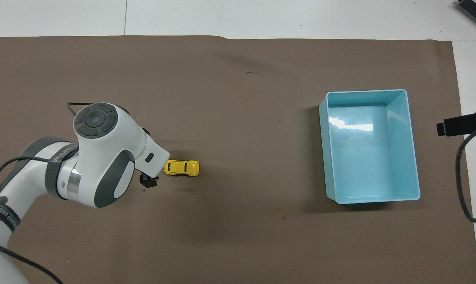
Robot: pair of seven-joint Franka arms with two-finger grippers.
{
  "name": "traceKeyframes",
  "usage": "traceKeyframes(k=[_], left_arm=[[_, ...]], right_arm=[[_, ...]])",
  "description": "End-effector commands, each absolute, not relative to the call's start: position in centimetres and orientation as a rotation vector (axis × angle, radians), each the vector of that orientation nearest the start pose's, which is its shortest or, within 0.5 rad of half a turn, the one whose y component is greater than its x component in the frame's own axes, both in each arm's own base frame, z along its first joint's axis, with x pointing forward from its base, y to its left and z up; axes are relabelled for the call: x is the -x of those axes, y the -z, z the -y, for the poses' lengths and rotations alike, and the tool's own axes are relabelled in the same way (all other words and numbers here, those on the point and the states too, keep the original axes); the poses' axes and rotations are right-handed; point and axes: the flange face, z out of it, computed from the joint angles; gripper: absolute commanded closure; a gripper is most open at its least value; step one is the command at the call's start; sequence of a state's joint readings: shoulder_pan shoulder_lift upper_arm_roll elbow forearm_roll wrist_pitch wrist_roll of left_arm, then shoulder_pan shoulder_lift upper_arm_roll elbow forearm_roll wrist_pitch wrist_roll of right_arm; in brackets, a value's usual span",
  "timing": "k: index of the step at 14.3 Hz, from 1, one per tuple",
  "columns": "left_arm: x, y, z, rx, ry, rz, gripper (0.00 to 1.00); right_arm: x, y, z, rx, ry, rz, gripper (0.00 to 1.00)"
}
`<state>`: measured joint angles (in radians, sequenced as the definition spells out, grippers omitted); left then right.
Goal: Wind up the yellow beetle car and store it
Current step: 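Release the car and raise the left gripper back to rest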
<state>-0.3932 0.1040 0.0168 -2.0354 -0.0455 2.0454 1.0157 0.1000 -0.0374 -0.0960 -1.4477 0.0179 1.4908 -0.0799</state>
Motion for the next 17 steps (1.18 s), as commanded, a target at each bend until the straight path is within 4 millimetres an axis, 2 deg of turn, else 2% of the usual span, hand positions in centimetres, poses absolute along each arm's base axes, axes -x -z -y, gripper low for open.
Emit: traceKeyframes(k=[1,4,7,9,10,12,14,17], left_arm=[[-52.6,-42.6,17.7,2.682,-0.056,-1.743,0.00],[-53.9,-45.8,15.2,2.925,0.023,-1.266,0.00],[-55.6,-48.0,11.7,3.059,0.031,-0.891,0.00],[-56.4,-49.8,8.8,3.144,0.031,-0.531,0.00],[-56.7,-50.7,8.2,3.162,0.041,-0.390,0.00],[-57.0,-52.1,7.7,3.169,0.065,-0.204,0.00],[-57.5,-54.7,4.9,3.163,0.078,-0.066,0.00],[-57.0,-57.7,1.9,3.163,0.050,-0.007,0.00]], right_arm=[[-53.3,-69.4,-0.1,3.115,0.130,0.095,0.00],[-53.3,-69.4,0.0,3.115,0.128,0.095,0.00],[-53.3,-69.4,-0.1,3.118,0.128,0.099,0.00],[-53.2,-69.4,-0.2,3.116,0.123,0.109,0.00],[-53.2,-69.4,-0.2,3.116,0.121,0.116,0.00],[-52.8,-69.3,-0.4,3.112,0.114,0.166,0.00],[-52.2,-68.9,-0.3,3.104,0.103,0.268,0.00],[-51.3,-68.4,-0.5,3.070,0.083,0.531,0.00]])
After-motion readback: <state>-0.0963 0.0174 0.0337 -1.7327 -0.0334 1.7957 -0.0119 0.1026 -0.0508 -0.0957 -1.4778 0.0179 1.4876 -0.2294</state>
